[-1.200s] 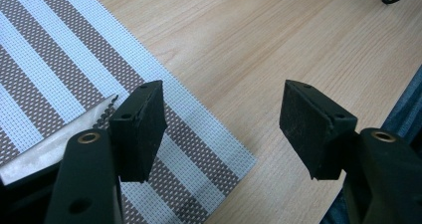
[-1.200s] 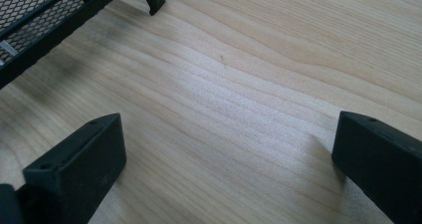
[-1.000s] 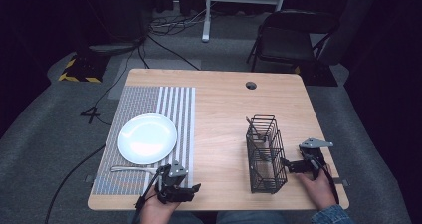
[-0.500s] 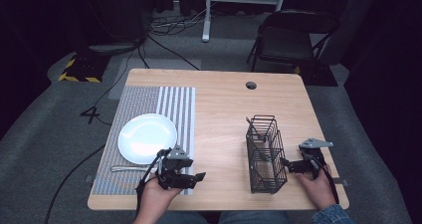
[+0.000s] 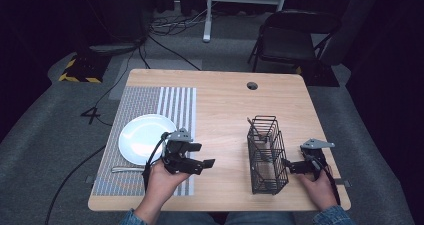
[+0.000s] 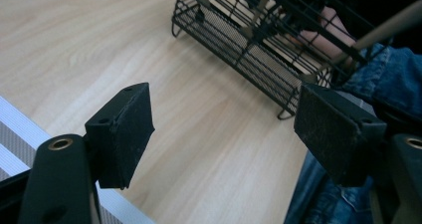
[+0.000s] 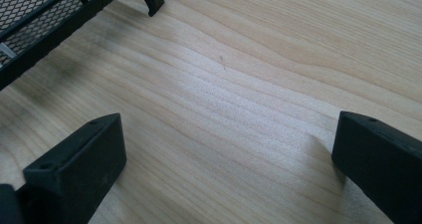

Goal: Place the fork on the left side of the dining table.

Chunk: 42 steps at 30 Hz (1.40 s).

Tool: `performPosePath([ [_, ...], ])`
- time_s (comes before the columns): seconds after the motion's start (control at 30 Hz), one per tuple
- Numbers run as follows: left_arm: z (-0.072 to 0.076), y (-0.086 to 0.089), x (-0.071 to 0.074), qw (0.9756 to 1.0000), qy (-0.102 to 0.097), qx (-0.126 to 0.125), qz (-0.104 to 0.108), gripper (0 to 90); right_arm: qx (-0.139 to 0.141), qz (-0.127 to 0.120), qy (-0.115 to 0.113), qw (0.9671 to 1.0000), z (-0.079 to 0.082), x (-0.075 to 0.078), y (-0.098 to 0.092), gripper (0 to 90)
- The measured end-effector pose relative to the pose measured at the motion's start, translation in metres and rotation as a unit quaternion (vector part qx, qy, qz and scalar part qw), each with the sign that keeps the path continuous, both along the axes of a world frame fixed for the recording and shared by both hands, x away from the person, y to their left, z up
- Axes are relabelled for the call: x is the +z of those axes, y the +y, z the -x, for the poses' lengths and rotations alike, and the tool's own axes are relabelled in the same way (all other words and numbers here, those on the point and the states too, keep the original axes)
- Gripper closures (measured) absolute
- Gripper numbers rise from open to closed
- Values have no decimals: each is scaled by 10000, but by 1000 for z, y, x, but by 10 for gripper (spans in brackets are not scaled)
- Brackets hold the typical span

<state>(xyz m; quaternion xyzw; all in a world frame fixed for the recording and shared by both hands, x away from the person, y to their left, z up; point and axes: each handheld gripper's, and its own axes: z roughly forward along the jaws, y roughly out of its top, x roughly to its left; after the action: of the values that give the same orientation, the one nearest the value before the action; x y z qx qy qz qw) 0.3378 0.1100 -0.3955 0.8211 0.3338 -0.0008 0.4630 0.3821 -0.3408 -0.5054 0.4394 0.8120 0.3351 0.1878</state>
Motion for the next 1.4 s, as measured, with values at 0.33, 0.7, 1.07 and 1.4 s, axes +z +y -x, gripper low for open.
performPosePath([
  [0.33,-27,-20,22,9994,-262,214,-119,353,-12,-10,-1,10000,-1,0,1,5],
  [0.7,-47,-51,43,9984,-387,306,-275,420,-10,-9,-2,10000,-1,0,1,5],
  [1.07,-61,-86,50,9981,-495,143,-327,447,-6,-3,-11,10000,1,0,0,14],
  [1.4,-74,-107,44,9978,-518,129,-401,450,-8,-8,-11,10000,1,0,0,15],
])
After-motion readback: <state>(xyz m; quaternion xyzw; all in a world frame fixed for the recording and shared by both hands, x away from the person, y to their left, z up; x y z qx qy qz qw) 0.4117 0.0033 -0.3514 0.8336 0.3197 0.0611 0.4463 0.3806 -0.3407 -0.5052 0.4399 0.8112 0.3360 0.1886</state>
